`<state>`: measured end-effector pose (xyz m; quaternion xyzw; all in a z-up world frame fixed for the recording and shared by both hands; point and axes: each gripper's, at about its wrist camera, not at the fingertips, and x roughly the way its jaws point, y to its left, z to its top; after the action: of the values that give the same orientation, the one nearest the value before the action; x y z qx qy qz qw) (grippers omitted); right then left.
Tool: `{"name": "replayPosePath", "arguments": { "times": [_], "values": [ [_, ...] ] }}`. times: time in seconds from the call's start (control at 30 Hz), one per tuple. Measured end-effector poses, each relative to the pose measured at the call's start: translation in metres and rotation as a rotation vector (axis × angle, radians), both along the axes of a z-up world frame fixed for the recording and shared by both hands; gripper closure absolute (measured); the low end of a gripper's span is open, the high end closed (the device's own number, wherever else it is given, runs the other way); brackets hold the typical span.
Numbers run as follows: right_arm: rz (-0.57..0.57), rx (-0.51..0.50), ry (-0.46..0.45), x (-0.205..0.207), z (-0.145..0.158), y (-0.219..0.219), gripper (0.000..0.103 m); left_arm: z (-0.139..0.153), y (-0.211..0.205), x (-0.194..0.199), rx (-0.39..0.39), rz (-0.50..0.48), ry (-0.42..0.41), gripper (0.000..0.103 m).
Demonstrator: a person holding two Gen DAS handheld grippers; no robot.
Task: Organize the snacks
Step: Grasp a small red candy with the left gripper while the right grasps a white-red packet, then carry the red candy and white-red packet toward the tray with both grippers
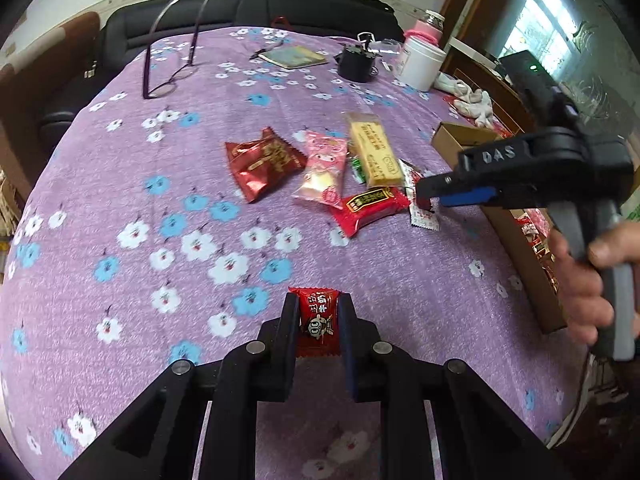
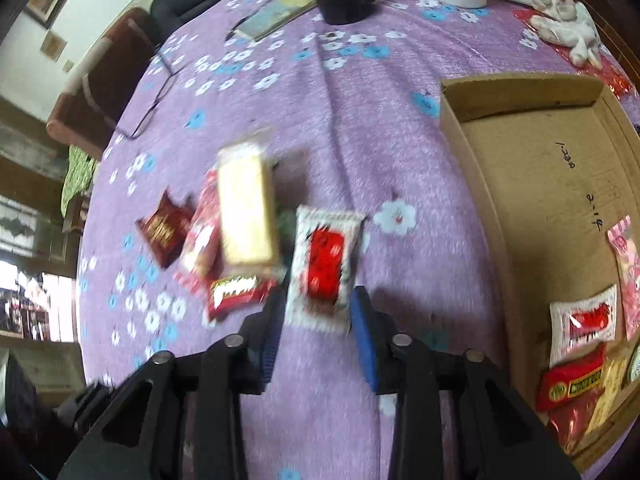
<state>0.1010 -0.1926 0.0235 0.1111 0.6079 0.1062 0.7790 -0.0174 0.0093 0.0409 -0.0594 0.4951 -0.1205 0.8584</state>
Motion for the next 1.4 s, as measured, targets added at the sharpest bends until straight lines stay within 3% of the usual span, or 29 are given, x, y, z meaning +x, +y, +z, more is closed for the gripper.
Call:
{"name": "replayPosePath", "arguments": {
  "times": [0.33,0.6,0.9,1.17,1.4],
  "values": [
    [0.038,-0.077,-0.039,0.010,-0.010,0.019,0.073,0.001,0.004,-0.011,-0.001,0.017,-0.005,0.085],
    [0.077,-0.048,-0.068,-0.037,0.009,0.010,0.075,0.004,0.001,-0.015,-0.022,0.037,-0.022,0.085],
    [0.285,-0.028,-0.073,-0.102,0.013,0.041,0.075,0.014,-0.006,-0.021,-0.009,0.084,-0.049,0.085],
    [0.406,0.001,-0.107,-0.108,0.031,0.059,0.075,0.036,0.012,-0.048,0.018,0.212,-0.097,0.084],
    [0.531,0.029,-0.090,-0.120,0.030,0.093,0.075,0.045,0.028,-0.081,0.033,0.315,-0.095,0.084]
  ]
}}
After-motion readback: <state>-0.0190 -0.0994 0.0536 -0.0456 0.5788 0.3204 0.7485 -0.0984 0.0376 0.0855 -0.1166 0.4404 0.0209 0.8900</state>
